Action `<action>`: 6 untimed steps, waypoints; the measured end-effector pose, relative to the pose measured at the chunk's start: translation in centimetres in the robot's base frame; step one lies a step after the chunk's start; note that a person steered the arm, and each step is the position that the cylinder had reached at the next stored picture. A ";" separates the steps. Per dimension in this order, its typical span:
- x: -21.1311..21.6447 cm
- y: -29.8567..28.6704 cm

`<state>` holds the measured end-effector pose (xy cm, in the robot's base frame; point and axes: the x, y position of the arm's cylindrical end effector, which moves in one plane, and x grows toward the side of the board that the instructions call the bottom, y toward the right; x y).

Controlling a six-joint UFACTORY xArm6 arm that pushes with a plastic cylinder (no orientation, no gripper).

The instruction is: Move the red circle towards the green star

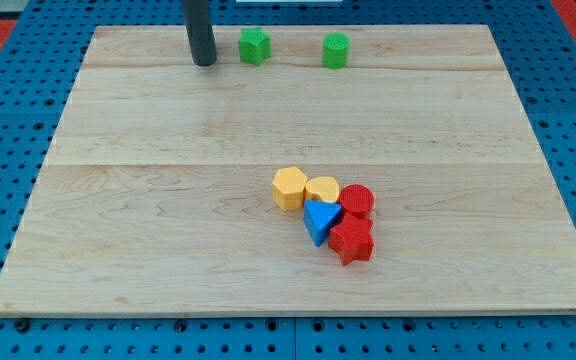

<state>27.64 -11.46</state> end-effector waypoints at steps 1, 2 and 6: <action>0.7 0.2; 1.2 3.5; -1.8 7.1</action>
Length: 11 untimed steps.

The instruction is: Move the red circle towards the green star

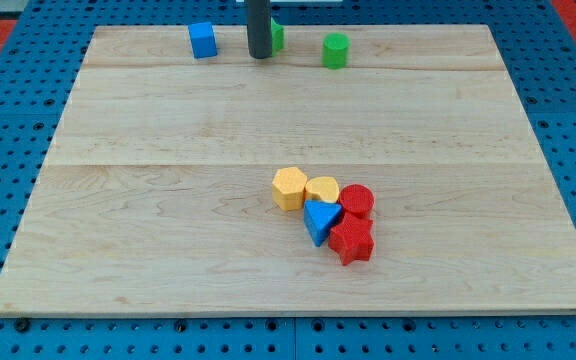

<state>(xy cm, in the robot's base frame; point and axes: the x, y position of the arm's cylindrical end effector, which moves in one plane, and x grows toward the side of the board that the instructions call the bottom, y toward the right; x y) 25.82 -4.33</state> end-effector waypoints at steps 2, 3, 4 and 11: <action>2.3 5.7; 1.4 12.7; -0.4 15.1; 25.4 15.2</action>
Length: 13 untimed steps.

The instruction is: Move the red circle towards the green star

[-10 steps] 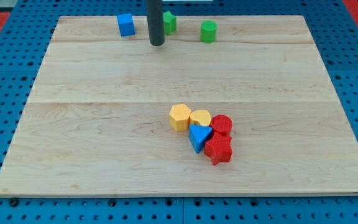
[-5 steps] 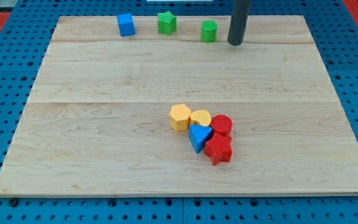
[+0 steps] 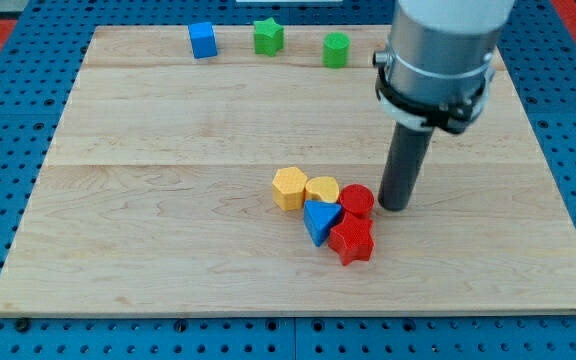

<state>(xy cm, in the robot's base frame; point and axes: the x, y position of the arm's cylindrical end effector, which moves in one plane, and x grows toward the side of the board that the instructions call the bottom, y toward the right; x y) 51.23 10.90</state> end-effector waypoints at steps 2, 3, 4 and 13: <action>1.7 -7.2; -0.7 -8.5; -1.1 -8.2; -17.6 6.0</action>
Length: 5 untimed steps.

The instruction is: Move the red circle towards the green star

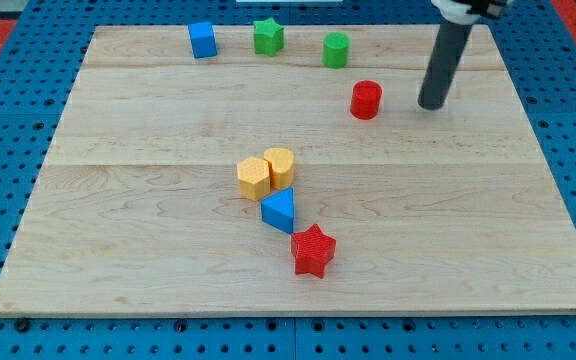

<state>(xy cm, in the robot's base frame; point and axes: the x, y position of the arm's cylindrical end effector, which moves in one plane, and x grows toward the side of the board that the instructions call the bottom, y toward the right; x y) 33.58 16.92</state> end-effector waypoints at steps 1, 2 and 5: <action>-2.8 -5.6; -4.6 -10.5; -8.6 -8.2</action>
<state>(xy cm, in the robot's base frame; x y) 24.97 8.69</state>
